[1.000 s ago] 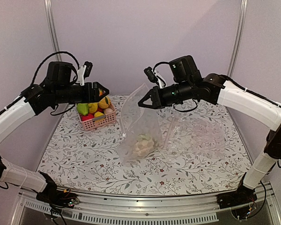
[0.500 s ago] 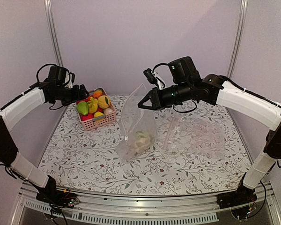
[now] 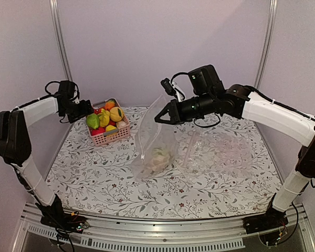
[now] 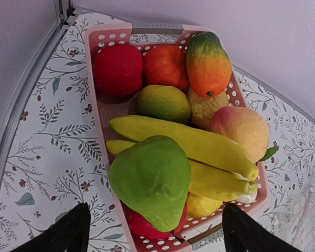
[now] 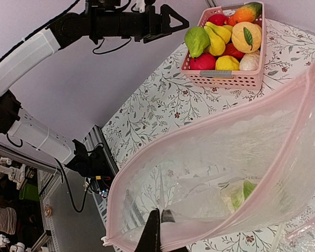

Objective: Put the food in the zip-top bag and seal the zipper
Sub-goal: Adjust the zipper food storage bag at the center of the board, then pick up the fake fruit from the bin.

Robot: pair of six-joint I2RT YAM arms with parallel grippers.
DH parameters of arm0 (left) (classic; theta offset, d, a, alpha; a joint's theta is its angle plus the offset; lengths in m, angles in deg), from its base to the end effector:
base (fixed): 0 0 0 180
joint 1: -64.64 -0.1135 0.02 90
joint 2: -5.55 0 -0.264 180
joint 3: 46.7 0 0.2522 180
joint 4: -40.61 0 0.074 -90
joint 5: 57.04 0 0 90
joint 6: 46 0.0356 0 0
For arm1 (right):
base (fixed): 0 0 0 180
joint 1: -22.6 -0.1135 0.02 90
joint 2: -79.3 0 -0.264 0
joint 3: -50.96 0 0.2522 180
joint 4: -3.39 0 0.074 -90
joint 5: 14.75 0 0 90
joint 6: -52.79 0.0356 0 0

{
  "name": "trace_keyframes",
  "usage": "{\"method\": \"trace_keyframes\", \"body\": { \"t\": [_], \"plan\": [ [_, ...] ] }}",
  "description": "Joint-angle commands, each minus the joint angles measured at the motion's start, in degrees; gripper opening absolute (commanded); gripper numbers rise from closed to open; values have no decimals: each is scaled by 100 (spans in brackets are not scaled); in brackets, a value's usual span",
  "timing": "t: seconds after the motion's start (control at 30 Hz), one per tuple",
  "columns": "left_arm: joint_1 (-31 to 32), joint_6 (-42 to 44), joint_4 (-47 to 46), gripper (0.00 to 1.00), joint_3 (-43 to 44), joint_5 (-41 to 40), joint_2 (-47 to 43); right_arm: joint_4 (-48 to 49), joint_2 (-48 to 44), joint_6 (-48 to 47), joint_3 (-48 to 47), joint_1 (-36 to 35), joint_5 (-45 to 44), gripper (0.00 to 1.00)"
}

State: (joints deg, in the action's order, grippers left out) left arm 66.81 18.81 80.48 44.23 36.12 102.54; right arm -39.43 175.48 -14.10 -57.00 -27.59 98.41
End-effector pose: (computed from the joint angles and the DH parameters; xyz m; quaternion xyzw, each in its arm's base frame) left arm 0.3788 -0.0163 0.2702 -0.1748 0.9100 -0.1135 0.3583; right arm 0.2369 0.3061 0.3724 -0.2957 0.8060 0.4280 0.2825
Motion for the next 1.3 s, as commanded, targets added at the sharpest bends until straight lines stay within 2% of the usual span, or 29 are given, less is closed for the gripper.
{"method": "trace_keyframes", "body": {
  "t": [0.0, 0.4, 0.7, 0.87, 1.27],
  "plan": [
    [-85, -4, -22, 86, 240, -52, 353, 152, -13, -15, 50, -18, 44, 0],
    [-103, 72, 73, 79, 698, 81, 1027, 199, 11, 17, 50, -25, 88, 0],
    [-112, 117, 117, 80, 738, 63, 1157, 206, 16, 27, 59, -18, 106, 0],
    [-112, 73, 114, 82, 755, 321, 1270, 214, 23, 27, 68, -22, 110, 0],
    [-112, 56, 121, 79, 765, 332, 1360, 225, 21, 55, 94, -21, 115, 0]
  ]
}}
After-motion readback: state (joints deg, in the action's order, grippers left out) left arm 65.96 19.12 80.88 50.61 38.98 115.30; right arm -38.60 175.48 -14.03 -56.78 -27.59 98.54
